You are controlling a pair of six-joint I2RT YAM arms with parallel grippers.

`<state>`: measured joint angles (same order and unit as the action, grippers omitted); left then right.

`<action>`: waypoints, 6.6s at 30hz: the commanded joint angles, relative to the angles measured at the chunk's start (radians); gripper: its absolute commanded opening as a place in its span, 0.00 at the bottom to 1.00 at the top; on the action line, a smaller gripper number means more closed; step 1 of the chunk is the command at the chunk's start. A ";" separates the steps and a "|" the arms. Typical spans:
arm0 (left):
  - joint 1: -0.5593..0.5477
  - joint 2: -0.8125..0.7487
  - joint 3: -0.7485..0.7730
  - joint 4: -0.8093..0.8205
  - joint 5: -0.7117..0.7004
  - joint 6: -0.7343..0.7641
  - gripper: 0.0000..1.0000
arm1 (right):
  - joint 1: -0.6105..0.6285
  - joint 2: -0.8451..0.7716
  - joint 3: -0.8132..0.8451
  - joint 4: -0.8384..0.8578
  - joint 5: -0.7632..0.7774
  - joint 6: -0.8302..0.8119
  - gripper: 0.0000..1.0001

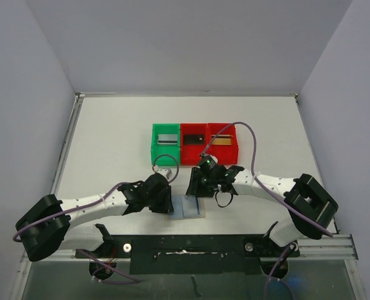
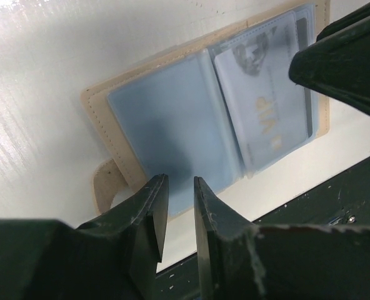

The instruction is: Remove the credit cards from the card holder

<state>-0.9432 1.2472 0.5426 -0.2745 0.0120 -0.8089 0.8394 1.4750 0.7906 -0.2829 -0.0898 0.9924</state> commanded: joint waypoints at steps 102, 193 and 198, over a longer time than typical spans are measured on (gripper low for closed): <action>0.003 -0.084 -0.012 -0.013 -0.077 -0.129 0.37 | 0.018 -0.027 -0.088 0.327 -0.154 0.031 0.50; 0.004 -0.093 -0.032 -0.042 -0.145 -0.116 0.21 | -0.124 0.103 -0.109 0.397 -0.513 -0.093 0.00; 0.004 -0.104 -0.036 -0.048 -0.147 -0.119 0.21 | -0.145 0.097 -0.119 0.430 -0.553 -0.092 0.00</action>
<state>-0.9417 1.1725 0.5037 -0.3256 -0.1123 -0.9314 0.7109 1.6089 0.6724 0.0654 -0.5713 0.9119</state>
